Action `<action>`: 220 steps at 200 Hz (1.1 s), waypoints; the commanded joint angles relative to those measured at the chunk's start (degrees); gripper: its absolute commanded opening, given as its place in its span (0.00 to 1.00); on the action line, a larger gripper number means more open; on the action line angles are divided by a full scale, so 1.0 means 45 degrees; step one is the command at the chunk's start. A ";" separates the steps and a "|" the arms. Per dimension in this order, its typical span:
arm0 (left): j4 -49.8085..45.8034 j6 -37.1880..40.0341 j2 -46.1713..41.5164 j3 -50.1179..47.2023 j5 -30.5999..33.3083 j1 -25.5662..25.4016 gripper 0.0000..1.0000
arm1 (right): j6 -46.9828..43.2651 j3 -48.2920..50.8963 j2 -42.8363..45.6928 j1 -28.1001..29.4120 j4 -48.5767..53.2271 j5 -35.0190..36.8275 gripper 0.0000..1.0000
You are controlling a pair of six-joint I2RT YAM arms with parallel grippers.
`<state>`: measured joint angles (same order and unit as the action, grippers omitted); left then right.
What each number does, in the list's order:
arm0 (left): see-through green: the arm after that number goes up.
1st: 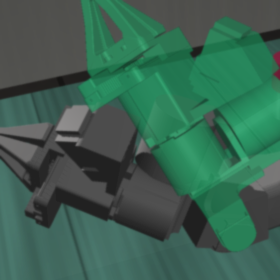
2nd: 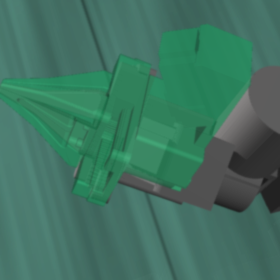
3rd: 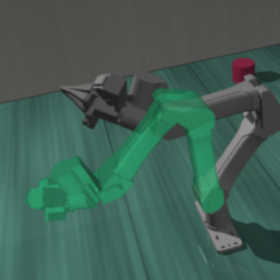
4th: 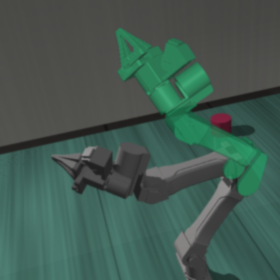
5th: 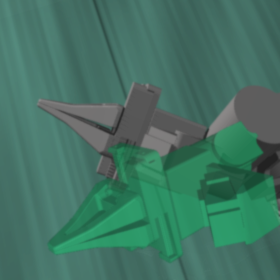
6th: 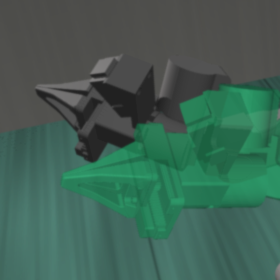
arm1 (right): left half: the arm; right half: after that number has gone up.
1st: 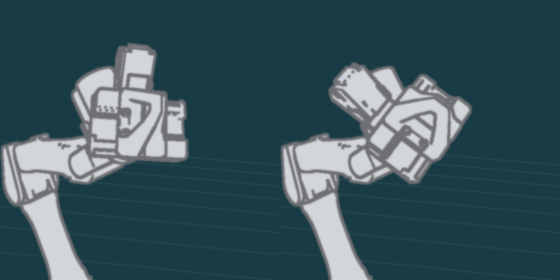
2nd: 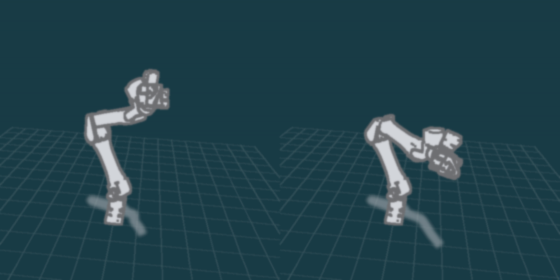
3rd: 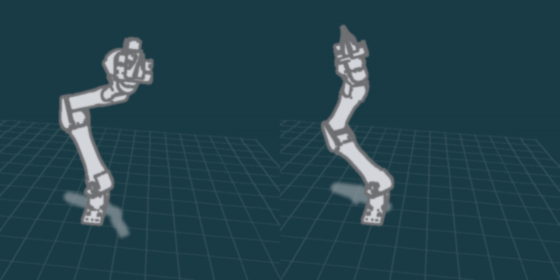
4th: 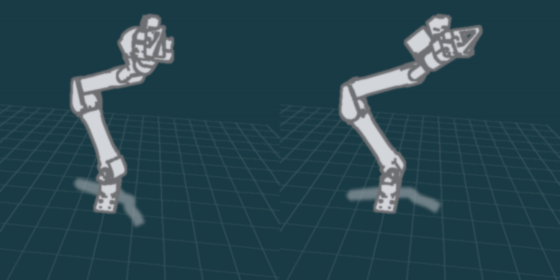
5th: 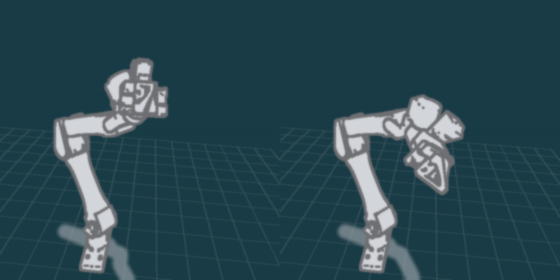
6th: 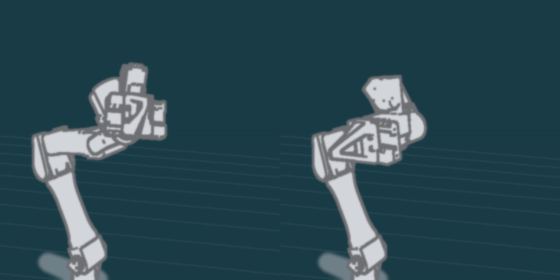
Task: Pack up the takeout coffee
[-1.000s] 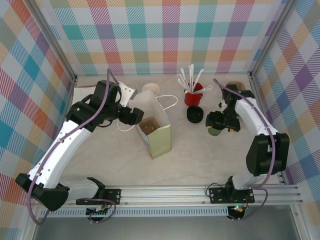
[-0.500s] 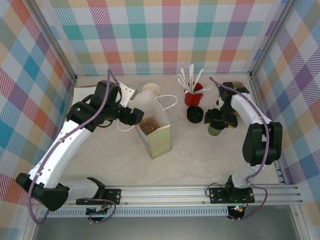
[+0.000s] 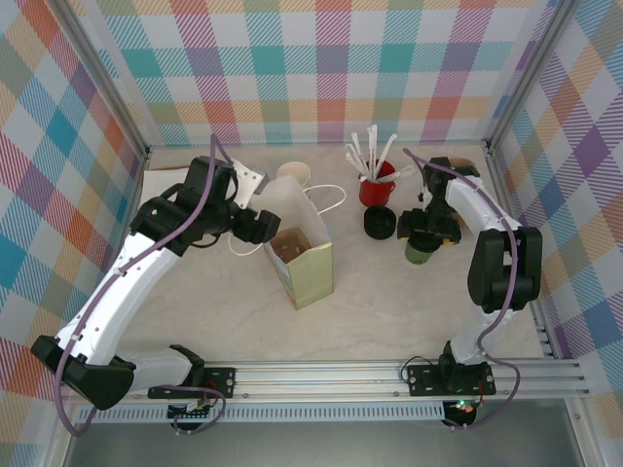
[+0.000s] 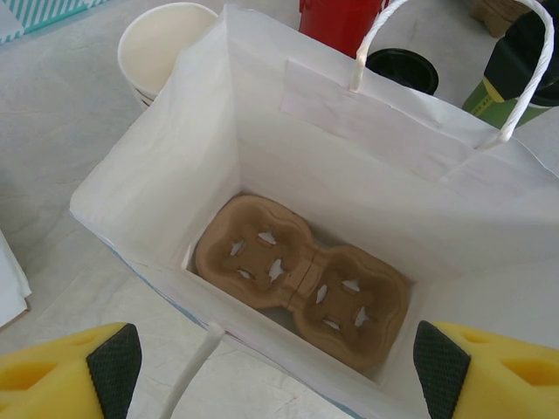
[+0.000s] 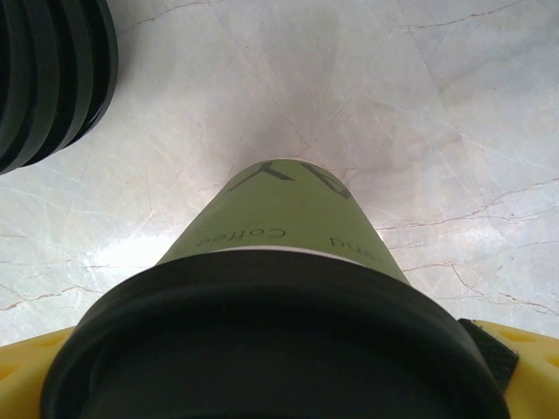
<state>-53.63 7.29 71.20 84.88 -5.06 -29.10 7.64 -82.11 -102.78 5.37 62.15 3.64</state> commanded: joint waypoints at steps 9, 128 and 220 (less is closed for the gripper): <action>-0.0066 -0.0016 0.0021 0.0051 -0.0038 0.0100 0.83 | -0.0237 -0.0056 -0.0038 -0.0016 0.0146 0.0052 0.99; 0.0003 -0.0145 -0.0099 0.0285 0.0089 0.0104 0.83 | -0.0252 -0.0270 0.0594 0.0002 0.0669 -0.0077 0.83; -0.0291 -0.1839 0.1075 0.2043 -0.0835 0.2067 0.87 | 0.0077 -0.1140 0.2558 0.0512 0.2236 -0.0132 0.79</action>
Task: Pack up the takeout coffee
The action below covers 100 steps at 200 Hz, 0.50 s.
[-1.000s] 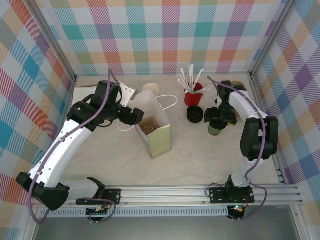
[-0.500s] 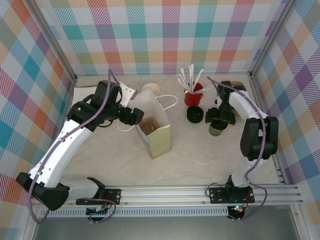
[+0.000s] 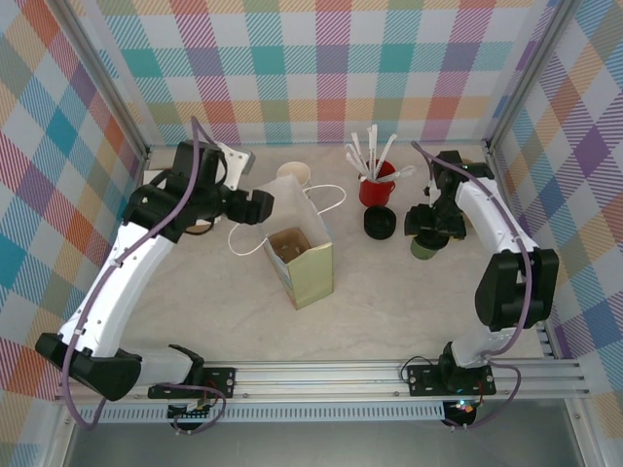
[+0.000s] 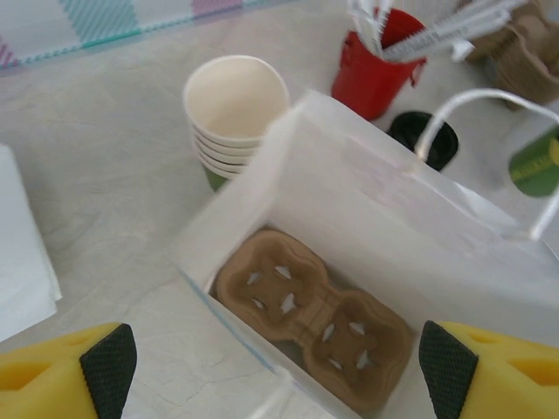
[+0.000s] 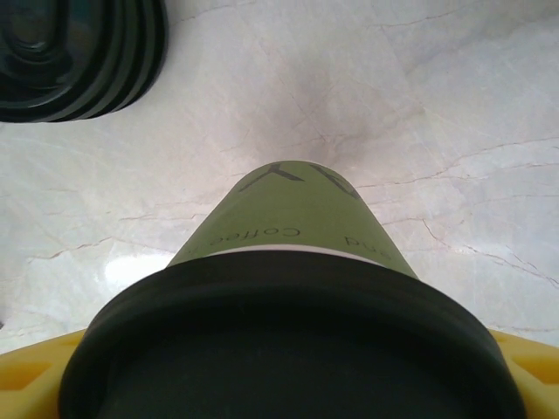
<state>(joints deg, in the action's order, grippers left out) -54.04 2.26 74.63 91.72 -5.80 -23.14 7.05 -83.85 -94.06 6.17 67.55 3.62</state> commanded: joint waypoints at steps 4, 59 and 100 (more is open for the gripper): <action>-0.0198 -0.0726 0.0391 0.0561 -0.0808 0.0859 0.87 | 0.0201 -0.0898 0.0674 0.0388 0.1178 -0.0159 0.79; -0.0106 -0.0078 0.1746 0.1187 -0.2317 0.1547 0.88 | 0.0418 -0.3774 0.0804 0.1361 0.2784 -0.0901 0.79; -0.0021 0.0503 0.3168 0.1916 -0.2404 0.1606 0.86 | 0.0704 -0.6372 0.0607 0.2852 0.3458 -0.1230 0.79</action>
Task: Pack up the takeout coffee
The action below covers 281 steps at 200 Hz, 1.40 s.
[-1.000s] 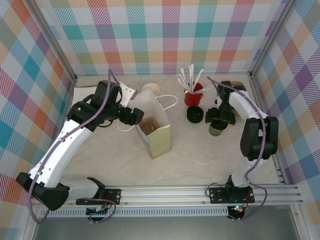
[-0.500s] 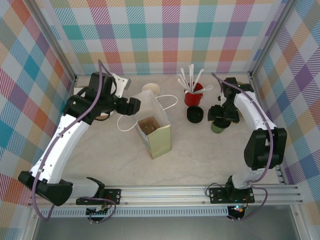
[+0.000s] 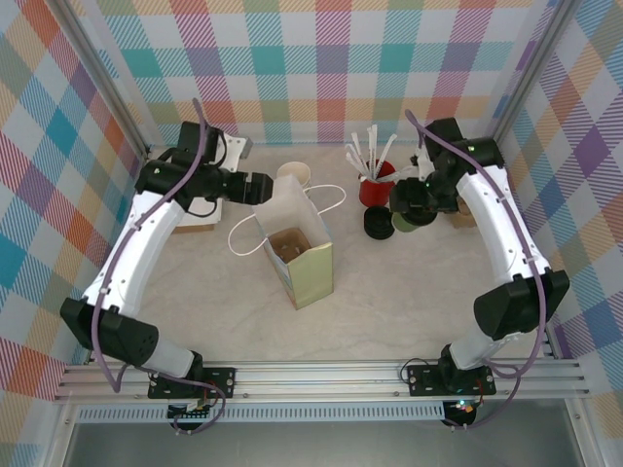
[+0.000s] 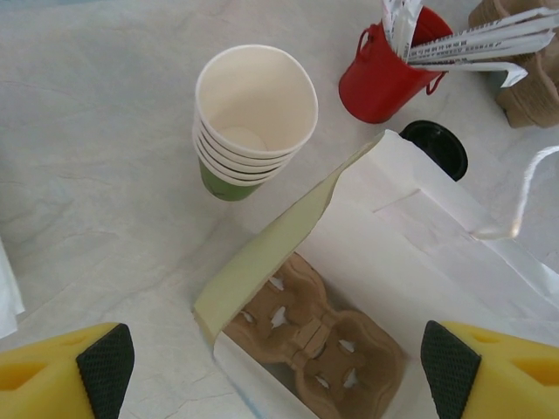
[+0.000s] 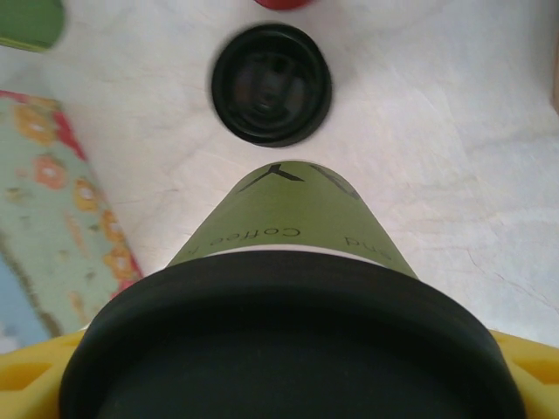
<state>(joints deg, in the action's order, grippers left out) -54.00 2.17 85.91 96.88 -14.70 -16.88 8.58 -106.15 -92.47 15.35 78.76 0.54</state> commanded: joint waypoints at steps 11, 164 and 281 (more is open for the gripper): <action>-0.0123 0.0714 0.1063 0.1047 -0.0396 0.0217 0.85 | 0.0434 -0.2240 0.0094 0.1293 0.1224 -0.0588 0.79; -0.1098 0.1410 0.2308 0.1494 -0.1837 0.0200 0.22 | 0.1609 -0.7918 -0.2613 0.6134 0.0829 -0.2896 0.79; -0.0617 0.0430 0.1592 0.0724 -0.2006 -0.0415 0.16 | 0.1887 -0.9162 -0.4888 0.7542 0.2612 -0.1467 0.78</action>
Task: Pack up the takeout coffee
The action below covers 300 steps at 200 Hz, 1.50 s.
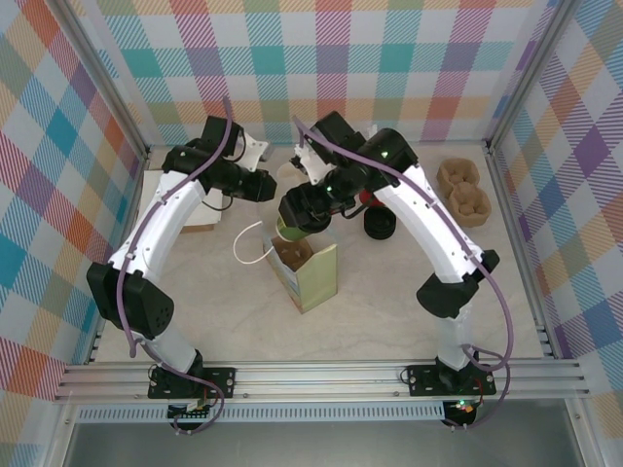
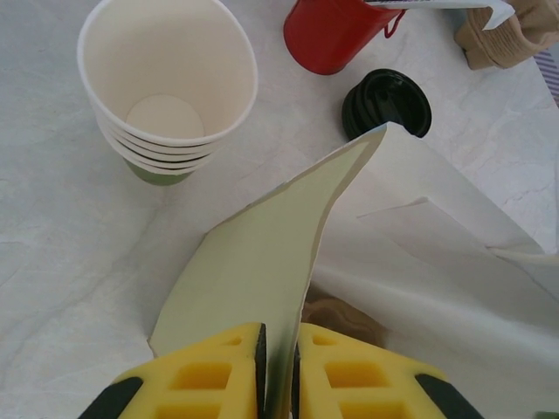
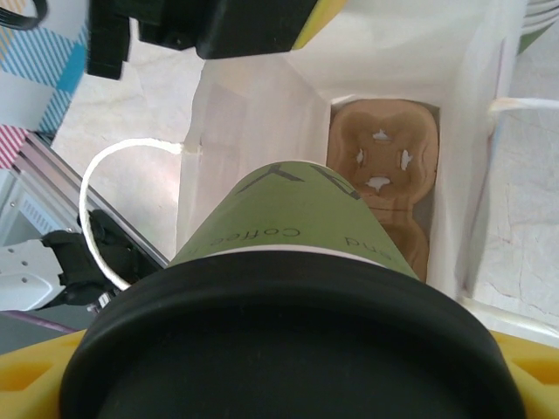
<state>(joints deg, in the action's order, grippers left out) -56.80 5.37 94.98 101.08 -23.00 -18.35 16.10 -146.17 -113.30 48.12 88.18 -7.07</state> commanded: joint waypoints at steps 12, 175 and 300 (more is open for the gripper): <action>0.0067 -0.0328 -0.0462 -0.0259 -0.0142 -0.0111 0.16 | 0.0212 -0.0201 -0.0395 0.0359 0.0503 0.0233 0.78; 0.0941 -0.0218 -0.0984 -0.1287 -0.0161 -0.0120 0.15 | -0.0472 0.0002 -0.2027 0.0587 0.2046 0.2609 0.77; 0.1469 -0.0587 -0.1026 -0.1691 -0.0141 -0.0122 0.15 | -0.1513 0.1544 -0.2260 0.0577 0.1943 0.2861 0.78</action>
<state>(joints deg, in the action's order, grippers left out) -52.16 3.99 92.47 94.87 -23.09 -18.63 11.31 -139.79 -122.39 50.35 92.20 5.58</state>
